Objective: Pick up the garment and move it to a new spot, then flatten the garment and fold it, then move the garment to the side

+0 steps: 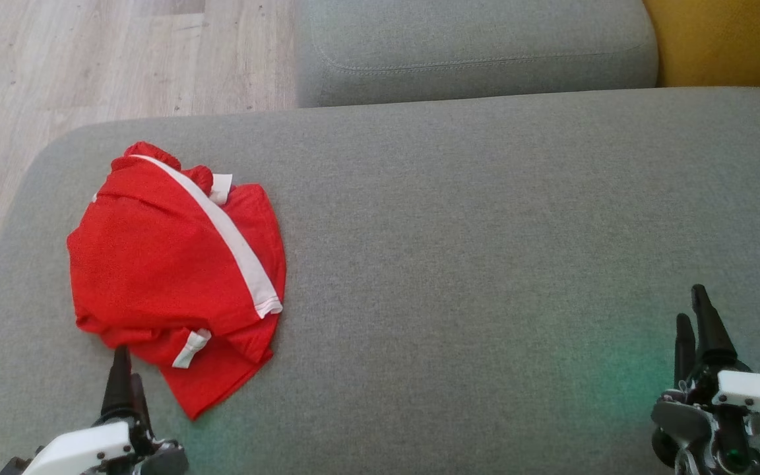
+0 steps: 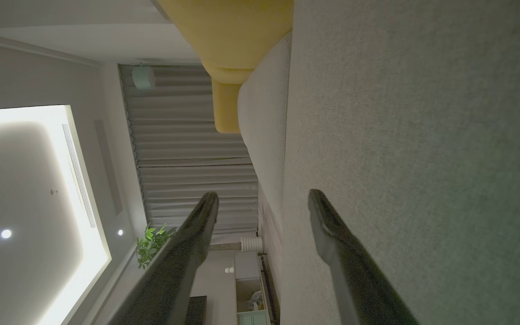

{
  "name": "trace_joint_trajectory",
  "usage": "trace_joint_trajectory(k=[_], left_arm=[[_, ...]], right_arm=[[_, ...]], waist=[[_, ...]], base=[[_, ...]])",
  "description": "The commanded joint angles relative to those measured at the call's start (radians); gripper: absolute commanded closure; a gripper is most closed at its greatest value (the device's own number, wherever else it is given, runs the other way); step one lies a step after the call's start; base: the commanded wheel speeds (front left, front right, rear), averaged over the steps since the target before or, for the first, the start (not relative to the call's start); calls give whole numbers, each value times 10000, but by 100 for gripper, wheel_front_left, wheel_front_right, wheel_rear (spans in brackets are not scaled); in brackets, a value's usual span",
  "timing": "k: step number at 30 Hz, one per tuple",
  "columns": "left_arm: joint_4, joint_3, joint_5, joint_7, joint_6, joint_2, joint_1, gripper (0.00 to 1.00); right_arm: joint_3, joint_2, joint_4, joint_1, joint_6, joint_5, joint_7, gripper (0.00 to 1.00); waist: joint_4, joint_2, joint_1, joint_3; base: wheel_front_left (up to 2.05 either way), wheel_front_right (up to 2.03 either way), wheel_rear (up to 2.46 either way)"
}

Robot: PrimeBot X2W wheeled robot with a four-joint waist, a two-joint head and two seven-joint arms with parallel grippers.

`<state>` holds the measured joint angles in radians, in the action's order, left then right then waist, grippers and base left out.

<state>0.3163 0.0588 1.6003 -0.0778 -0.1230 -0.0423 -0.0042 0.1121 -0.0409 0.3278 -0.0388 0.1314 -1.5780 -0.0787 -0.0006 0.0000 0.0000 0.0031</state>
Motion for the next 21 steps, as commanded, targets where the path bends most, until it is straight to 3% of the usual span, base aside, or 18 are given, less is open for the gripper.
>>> trace_joint_trajectory(k=[1, 21], left_arm=[[-390, -11, -69, 85, -8, -34, -336, 0], [-652, 78, -978, 672, -20, -42, -219, 0]], right_arm=[[-46, -33, -412, -410, -1, 163, 81, 0], [-257, -44, -768, -404, -2, 2163, 670, 0]], waist=[[1, 0, 0, -3], [-29, 0, 0, -14]], base=[[0, 0, 0], [0, 0, 0]])
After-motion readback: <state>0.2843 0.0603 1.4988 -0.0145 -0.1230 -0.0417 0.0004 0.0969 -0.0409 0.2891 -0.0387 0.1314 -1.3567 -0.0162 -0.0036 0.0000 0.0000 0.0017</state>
